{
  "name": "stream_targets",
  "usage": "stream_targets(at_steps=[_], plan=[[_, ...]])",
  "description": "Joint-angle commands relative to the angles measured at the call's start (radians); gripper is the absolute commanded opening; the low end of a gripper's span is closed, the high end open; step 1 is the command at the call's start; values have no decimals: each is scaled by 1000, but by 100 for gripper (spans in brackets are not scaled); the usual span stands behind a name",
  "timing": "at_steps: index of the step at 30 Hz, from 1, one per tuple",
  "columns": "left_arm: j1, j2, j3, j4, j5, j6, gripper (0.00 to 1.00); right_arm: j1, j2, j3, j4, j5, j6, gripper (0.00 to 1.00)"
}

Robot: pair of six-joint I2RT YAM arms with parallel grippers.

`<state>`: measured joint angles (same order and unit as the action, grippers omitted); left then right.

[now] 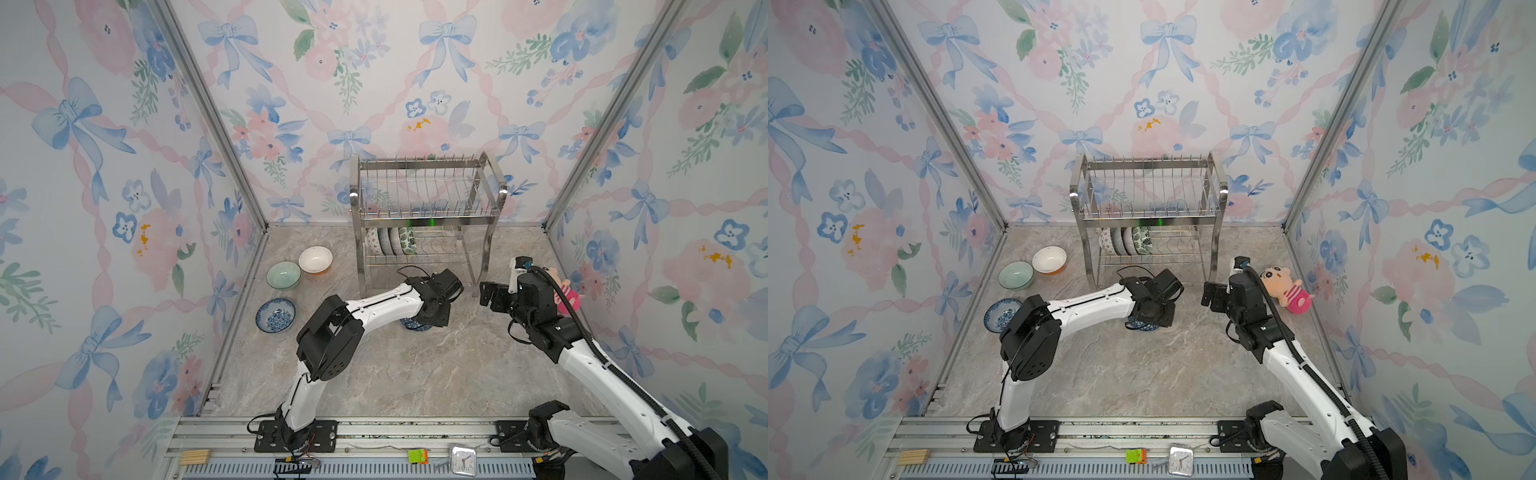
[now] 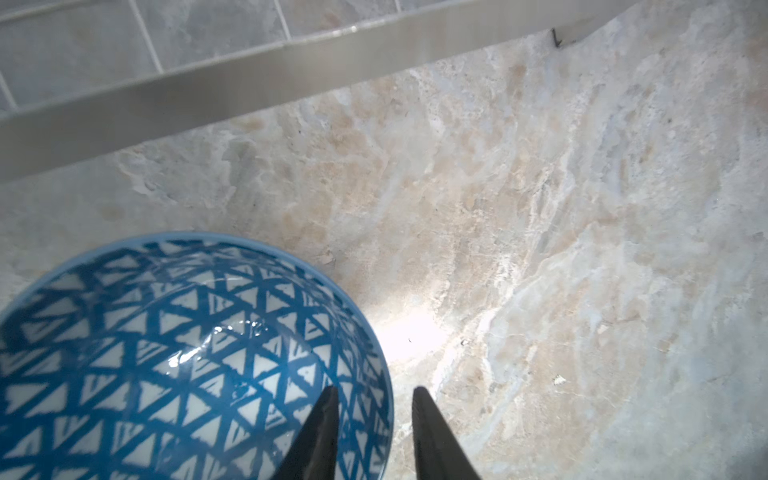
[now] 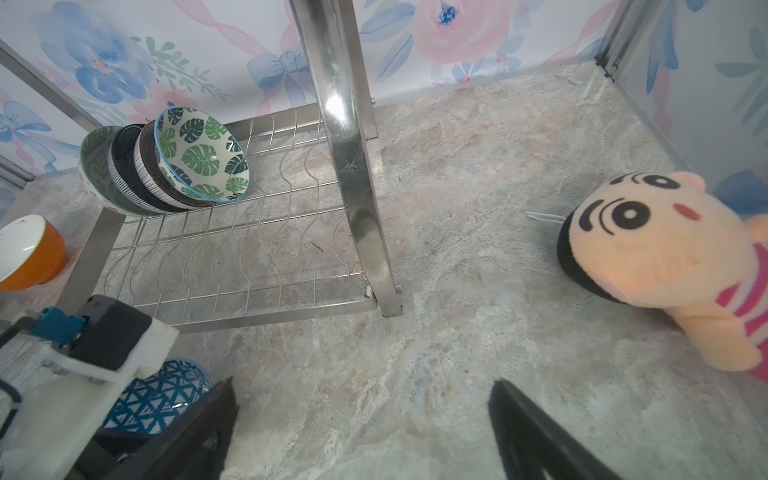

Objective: Load the bowls into the dish rack

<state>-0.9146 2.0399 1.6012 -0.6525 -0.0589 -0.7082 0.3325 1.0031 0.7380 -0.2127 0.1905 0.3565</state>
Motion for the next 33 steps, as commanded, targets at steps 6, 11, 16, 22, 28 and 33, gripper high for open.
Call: stream_targets(at_steps=[6,11,16,22,28,33], plan=[[3,-72,20,-19,-64,68,36,-19,1,-9,-1,-30,13,96],[7,-140,18,-32,-142,114,39,-18,6,0,-2,-45,25,96],[19,-201,13,-42,-213,159,50,-17,15,18,-11,-66,24,96],[41,-298,-6,-49,-329,196,64,6,43,49,-29,-91,20,97],[78,-405,-59,-48,-446,232,88,70,81,89,-40,-59,6,97],[85,-489,-113,-35,-581,274,98,149,136,139,-60,-13,-17,97]])
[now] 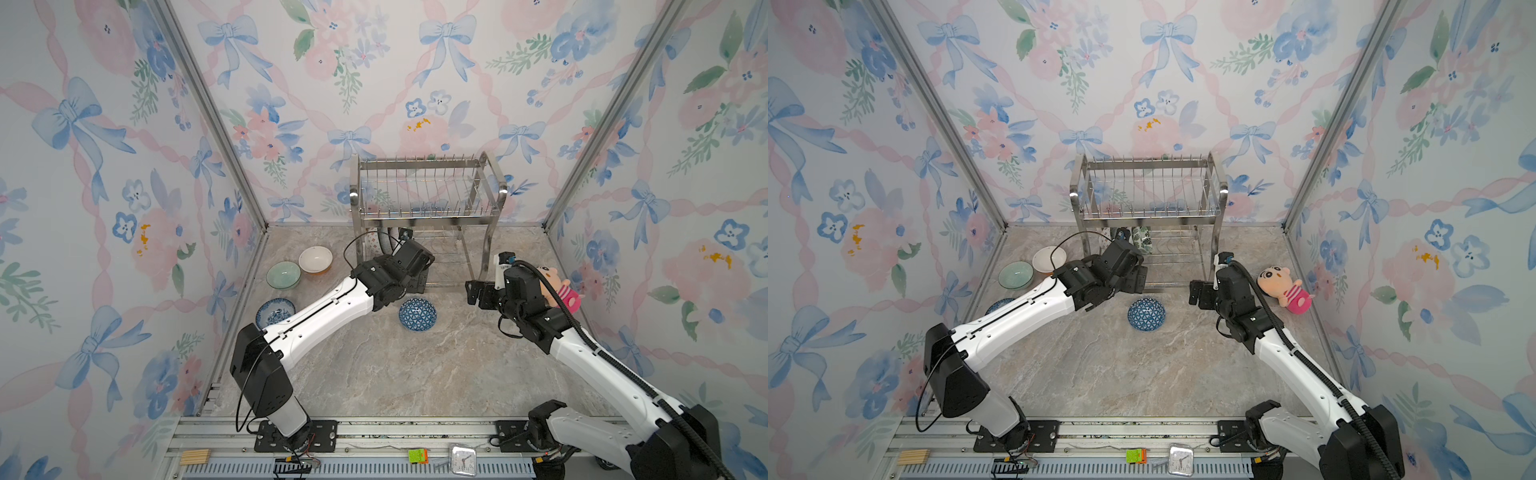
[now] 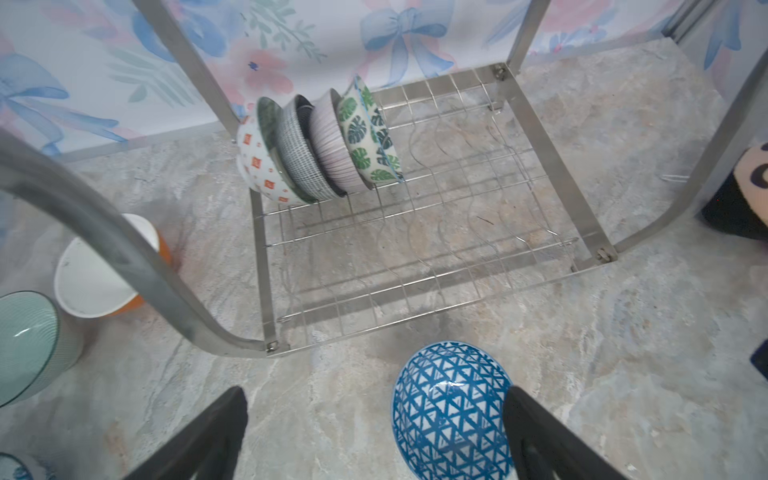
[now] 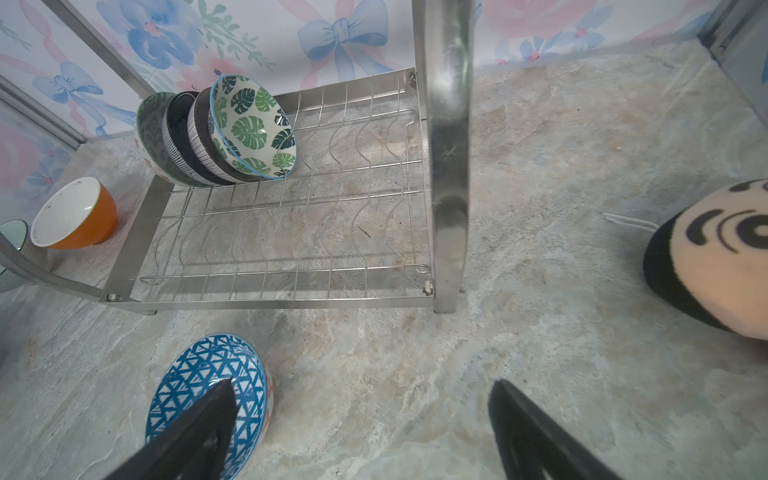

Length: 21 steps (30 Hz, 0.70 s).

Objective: Load the bowls into the dish rack

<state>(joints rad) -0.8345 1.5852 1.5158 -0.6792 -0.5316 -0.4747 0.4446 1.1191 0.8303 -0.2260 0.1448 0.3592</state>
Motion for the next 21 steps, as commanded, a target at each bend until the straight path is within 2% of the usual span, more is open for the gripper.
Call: stream_targets(at_steps=[1,5,7,10,13,16,19,21], plan=[[6,-48,-37,-8,-127,41,98,54,30,59,-51,43,-24,97],[11,-73,-72,-2,-165,57,98,122,72,102,-75,80,-41,96],[20,-77,-87,-7,-136,74,98,154,90,121,-91,104,-51,97],[50,-121,-135,-1,-2,61,98,207,121,146,-120,130,-66,97],[75,-203,-215,42,40,13,98,248,149,160,-144,150,-69,97],[110,-301,-306,105,129,2,98,284,170,160,-146,155,-55,97],[160,-394,-389,145,214,-37,98,331,208,170,-154,169,-46,97],[210,-451,-459,185,312,-68,98,359,237,179,-154,174,-39,96]])
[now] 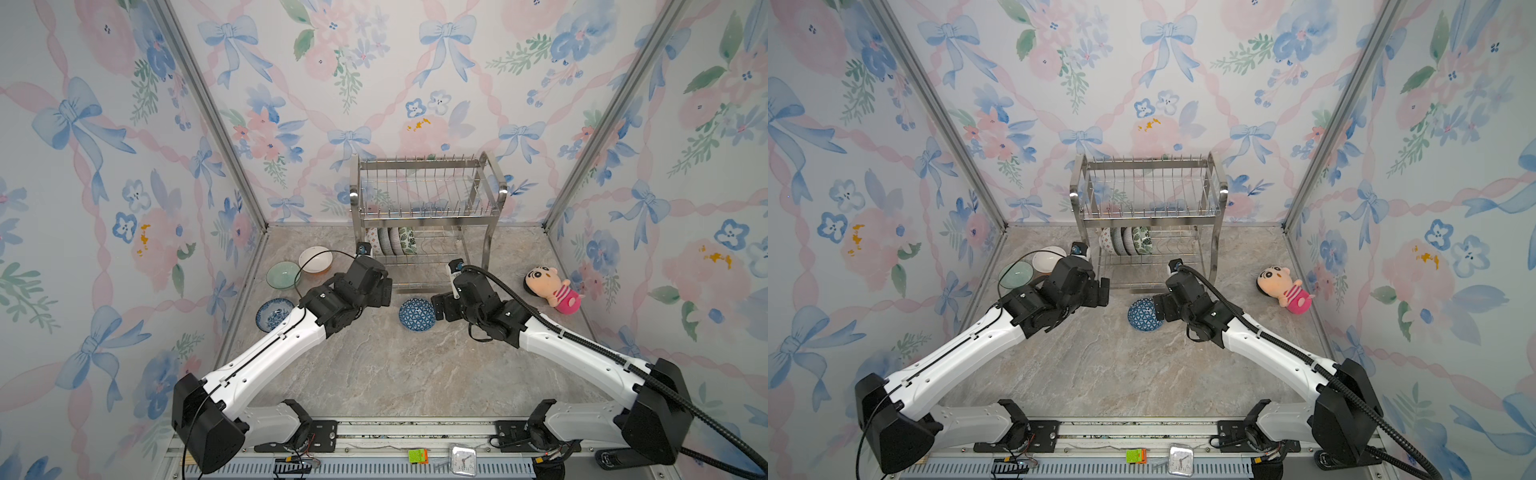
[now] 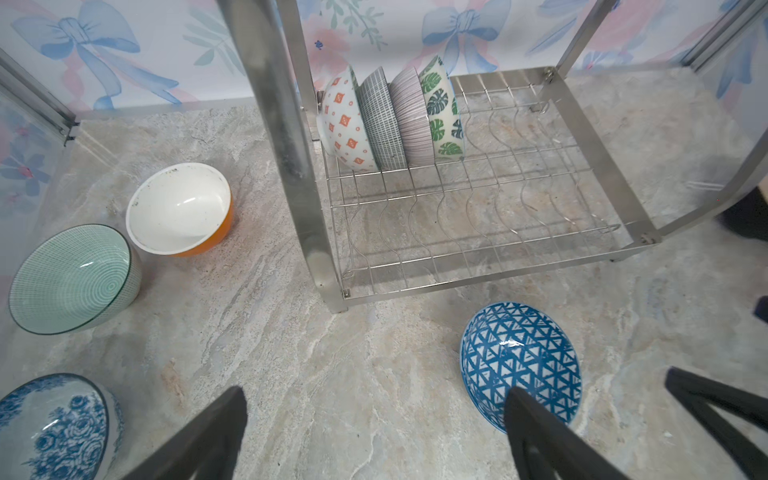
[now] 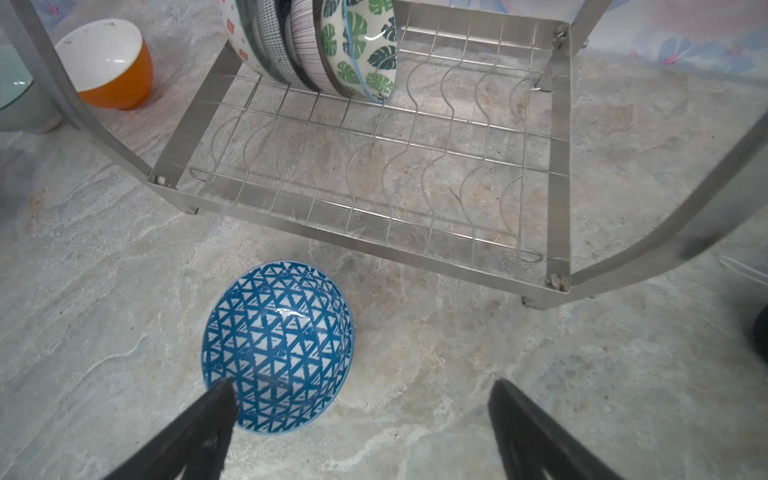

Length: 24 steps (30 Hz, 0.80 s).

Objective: Load the bowls into the dish rack

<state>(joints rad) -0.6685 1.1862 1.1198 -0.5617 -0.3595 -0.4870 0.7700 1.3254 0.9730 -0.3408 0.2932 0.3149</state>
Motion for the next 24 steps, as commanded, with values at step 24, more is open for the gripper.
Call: stream_targets(at_steps=[24], plan=[[406,-210,-437,268,636,-298,98,155,446,272,-60,-61,52,97]])
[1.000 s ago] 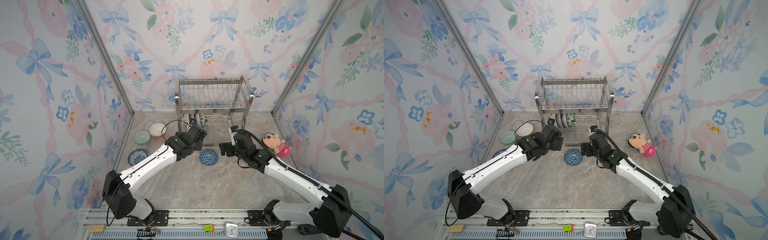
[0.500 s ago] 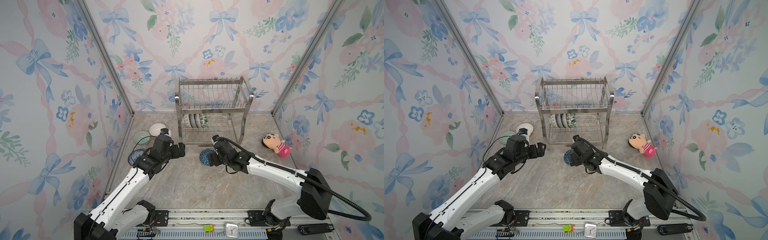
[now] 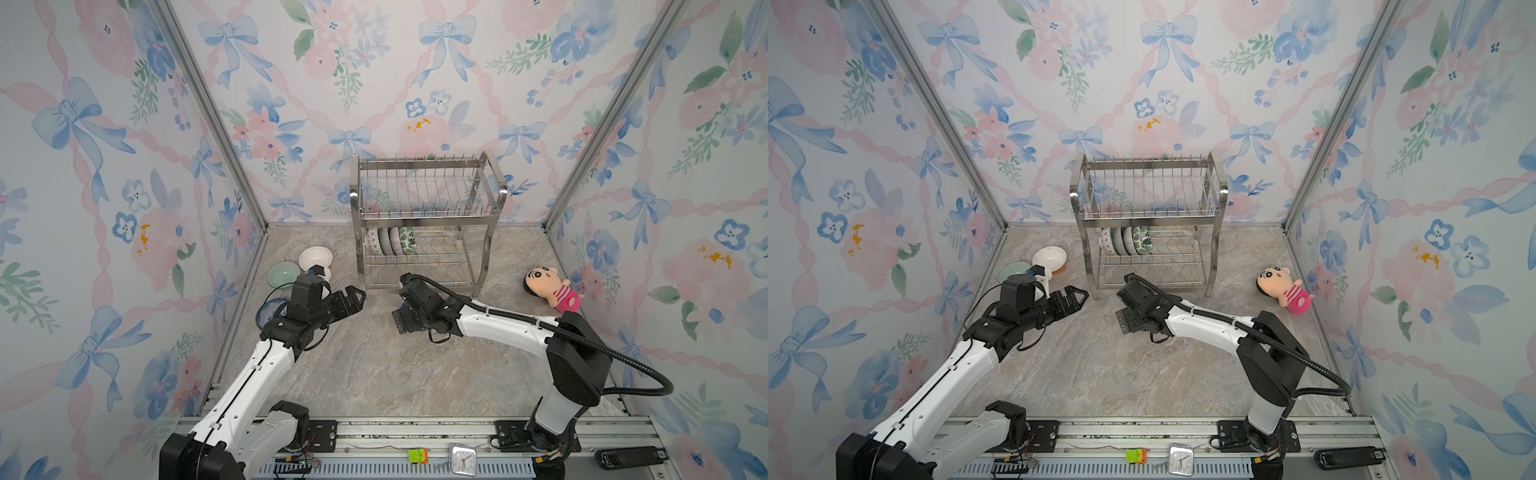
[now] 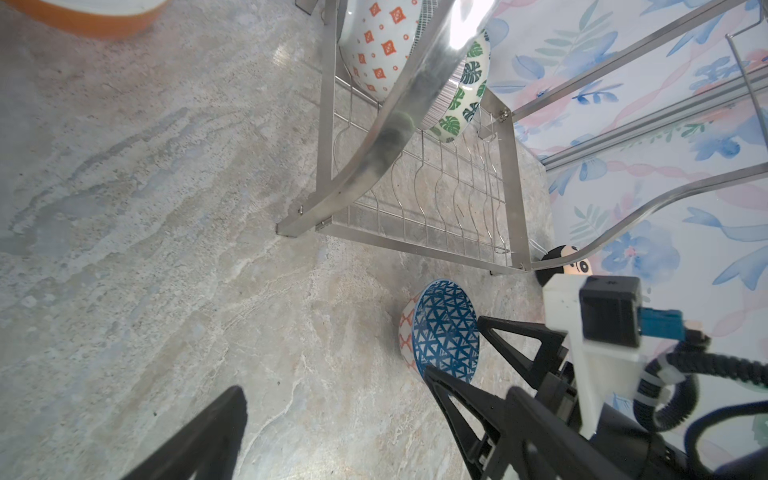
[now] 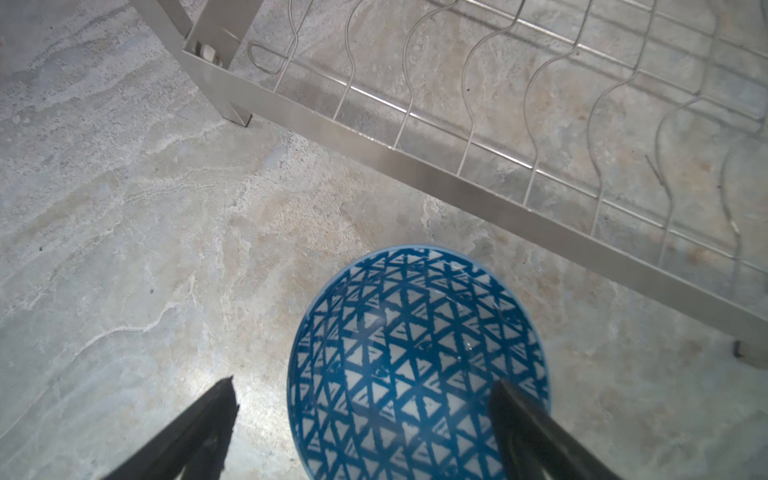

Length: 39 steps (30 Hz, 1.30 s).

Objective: Load the bowls into the dish rack

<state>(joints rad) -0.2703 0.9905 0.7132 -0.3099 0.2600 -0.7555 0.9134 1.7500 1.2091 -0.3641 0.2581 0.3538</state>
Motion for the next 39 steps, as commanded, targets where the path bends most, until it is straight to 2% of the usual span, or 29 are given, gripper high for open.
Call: stream_targets(at_steps=[1,8,12,15,17,27,35,39], plan=[[8,-25,-40,20,6,-30,98,13,29,39,-34,-30,18,97],[14,-112,-84,57,-27,-10,98,26,101,69,-29,-63,24,97],[42,-108,-92,52,29,-7,98,28,133,85,-29,-62,18,97],[48,-85,-102,57,59,-11,98,28,153,100,-37,-63,20,100],[49,-70,-103,57,74,-5,98,27,163,110,-49,-63,21,94],[63,-65,-115,88,131,-3,98,29,205,130,-58,-82,15,75],[63,-53,-141,127,170,-21,98,30,191,107,-44,-94,19,46],[63,-58,-146,136,171,-26,98,30,151,59,-5,-101,12,37]])
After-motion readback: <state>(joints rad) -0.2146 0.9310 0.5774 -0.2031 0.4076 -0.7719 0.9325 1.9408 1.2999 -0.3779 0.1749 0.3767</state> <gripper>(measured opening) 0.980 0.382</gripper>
